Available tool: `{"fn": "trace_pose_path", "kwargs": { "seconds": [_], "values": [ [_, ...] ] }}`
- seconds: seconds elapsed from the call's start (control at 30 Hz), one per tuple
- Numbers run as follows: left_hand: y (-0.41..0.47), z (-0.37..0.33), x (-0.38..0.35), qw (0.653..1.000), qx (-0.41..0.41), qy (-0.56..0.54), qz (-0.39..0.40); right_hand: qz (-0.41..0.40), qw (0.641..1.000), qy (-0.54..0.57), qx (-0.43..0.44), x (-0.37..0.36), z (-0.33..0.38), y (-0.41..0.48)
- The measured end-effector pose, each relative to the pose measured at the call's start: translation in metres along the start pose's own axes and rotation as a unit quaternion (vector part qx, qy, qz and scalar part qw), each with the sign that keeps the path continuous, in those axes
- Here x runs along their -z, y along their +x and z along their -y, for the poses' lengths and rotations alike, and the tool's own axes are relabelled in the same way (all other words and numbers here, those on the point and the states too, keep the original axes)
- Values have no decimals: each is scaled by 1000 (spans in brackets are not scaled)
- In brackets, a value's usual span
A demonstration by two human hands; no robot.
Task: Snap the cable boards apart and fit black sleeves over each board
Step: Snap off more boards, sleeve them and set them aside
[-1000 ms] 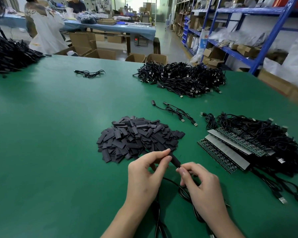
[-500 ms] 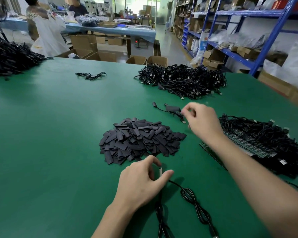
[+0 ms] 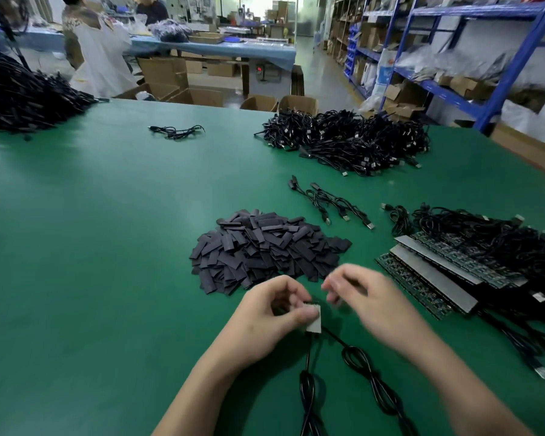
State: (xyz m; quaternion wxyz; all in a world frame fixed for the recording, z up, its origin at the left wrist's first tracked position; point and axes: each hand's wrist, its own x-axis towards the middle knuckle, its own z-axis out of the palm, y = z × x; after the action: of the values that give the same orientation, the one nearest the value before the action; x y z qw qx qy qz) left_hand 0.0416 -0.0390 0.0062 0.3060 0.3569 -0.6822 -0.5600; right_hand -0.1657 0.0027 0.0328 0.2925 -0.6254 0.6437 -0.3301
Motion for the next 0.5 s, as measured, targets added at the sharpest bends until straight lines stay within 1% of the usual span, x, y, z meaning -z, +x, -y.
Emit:
{"fn": "trace_pose_path", "kwargs": {
  "seconds": [0.1,0.23,0.3,0.37,0.43,0.5],
  "values": [
    [1,-2,-5,995,-4,-99,6,45,995,81,26,-12,-7,-29],
    [-2,-2,-20,986,2,-167,12,36,982,183,42,-19,-8,-39],
    [-3,-3,-25,987,6,-158,2,34,976,211,33,-21,-10,-40],
    [-3,-4,-31,994,3,-112,-14,29,970,239,8,-25,-11,-41],
    [-2,-3,-38,996,-19,-77,-42,21,967,254,-10,-29,-12,-41],
    [-1,-1,-44,995,-40,-67,-57,20,963,268,-11,-34,-13,-41]
  ]
}}
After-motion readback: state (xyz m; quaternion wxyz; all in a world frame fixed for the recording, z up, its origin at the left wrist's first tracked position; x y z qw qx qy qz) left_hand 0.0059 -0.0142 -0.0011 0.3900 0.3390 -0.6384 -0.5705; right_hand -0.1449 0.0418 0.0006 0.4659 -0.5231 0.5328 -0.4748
